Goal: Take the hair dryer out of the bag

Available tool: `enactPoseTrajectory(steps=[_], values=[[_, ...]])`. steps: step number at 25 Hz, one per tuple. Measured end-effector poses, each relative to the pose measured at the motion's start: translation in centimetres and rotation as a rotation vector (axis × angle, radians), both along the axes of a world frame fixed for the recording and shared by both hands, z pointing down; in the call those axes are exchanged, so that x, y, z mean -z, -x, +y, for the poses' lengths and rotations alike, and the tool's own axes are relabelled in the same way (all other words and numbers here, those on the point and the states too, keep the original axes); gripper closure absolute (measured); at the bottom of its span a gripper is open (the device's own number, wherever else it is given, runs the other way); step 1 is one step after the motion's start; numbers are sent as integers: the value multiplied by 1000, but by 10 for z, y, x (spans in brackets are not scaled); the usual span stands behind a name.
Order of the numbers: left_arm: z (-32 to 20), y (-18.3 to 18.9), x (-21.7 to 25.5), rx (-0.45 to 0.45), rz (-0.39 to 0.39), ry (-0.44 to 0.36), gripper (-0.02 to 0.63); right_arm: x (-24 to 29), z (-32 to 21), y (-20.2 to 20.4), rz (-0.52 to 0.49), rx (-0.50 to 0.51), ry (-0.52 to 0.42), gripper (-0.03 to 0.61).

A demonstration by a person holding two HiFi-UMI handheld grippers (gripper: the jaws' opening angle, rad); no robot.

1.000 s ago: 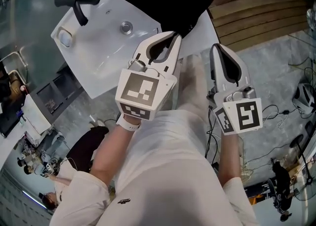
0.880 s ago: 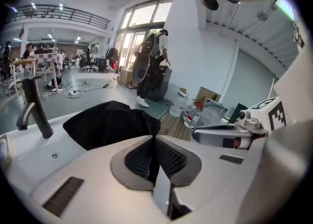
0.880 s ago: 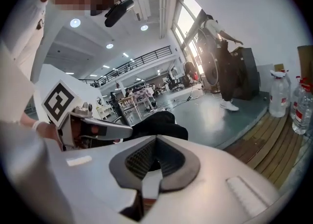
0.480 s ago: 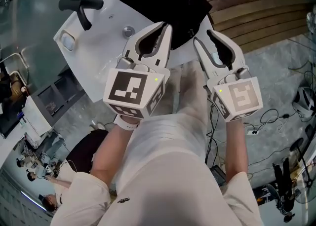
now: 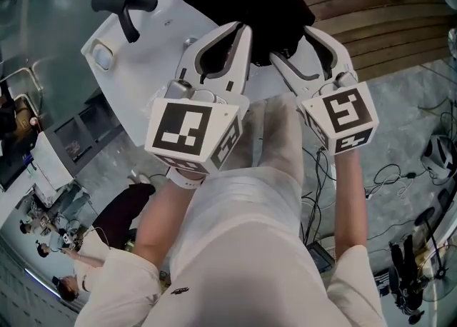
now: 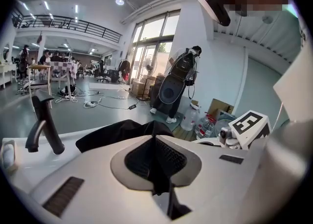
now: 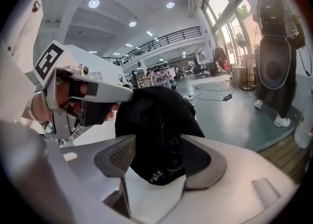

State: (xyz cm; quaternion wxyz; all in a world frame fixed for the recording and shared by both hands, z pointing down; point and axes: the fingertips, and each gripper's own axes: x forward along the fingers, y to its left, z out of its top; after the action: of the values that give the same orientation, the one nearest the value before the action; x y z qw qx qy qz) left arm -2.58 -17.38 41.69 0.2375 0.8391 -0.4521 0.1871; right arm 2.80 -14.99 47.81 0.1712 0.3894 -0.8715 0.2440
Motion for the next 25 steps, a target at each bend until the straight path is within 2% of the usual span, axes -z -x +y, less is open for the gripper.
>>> enactPoseTrajectory(steps=[16, 22, 25], values=[[-11, 5, -14, 13, -17, 19, 592, -37, -42, 15, 107, 64, 7, 295], [-12, 6, -18, 7, -11, 31, 592, -59, -44, 25, 139, 87, 80, 295], [-12, 8, -19, 15, -15, 37, 592, -65, -47, 26, 162, 85, 82, 298]])
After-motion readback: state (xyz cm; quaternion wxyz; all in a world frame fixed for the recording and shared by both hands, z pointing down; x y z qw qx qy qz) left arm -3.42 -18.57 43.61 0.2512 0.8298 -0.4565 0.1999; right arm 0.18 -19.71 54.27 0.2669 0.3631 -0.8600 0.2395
